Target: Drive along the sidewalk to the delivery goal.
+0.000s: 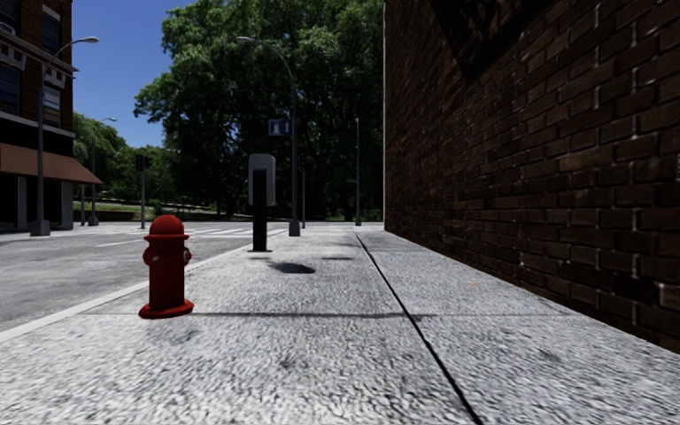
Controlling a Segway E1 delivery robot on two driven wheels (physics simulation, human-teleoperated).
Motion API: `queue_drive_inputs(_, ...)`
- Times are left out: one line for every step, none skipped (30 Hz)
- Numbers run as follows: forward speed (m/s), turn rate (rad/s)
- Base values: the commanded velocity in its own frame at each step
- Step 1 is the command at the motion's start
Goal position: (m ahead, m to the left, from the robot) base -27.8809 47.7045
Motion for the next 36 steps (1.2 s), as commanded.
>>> queue_drive_inputs(2.0, 0.0)
queue_drive_inputs(2.0, 0.0)
queue_drive_inputs(2.0, 0.0)
queue_drive_inputs(2.0, 0.0)
queue_drive_inputs(2.0, 0.0)
queue_drive_inputs(2.0, 0.0)
queue_drive_inputs(2.0, 0.0)
queue_drive_inputs(2.0, 0.0)
queue_drive_inputs(2.0, 0.0)
queue_drive_inputs(2.0, 0.0)
queue_drive_inputs(2.0, 0.0)
queue_drive_inputs(2.0, 0.0)
queue_drive_inputs(2.0, 0.0)
queue_drive_inputs(2.0, 0.0)
queue_drive_inputs(2.0, 0.0)
queue_drive_inputs(2.0, 0.0)
queue_drive_inputs(2.0, 0.0)
queue_drive_inputs(2.0, 0.0)
queue_drive_inputs(2.0, 0.0)
queue_drive_inputs(2.0, 0.0)
queue_drive_inputs(2.0, 0.0)
queue_drive_inputs(2.0, 0.0)
queue_drive_inputs(2.0, 0.0)
queue_drive_inputs(2.0, 0.0)
queue_drive_inputs(2.0, 0.0)
queue_drive_inputs(2.0, 0.0)
queue_drive_inputs(2.0, 0.0)
queue_drive_inputs(2.0, 0.0)
queue_drive_inputs(2.0, 0.0)
queue_drive_inputs(2.0, 0.0)
queue_drive_inputs(2.0, 0.0)
queue_drive_inputs(2.0, 0.0)
queue_drive_inputs(2.0, 0.0)
queue_drive_inputs(2.0, 0.0)
queue_drive_inputs(2.0, 0.0)
queue_drive_inputs(2.0, 0.0)
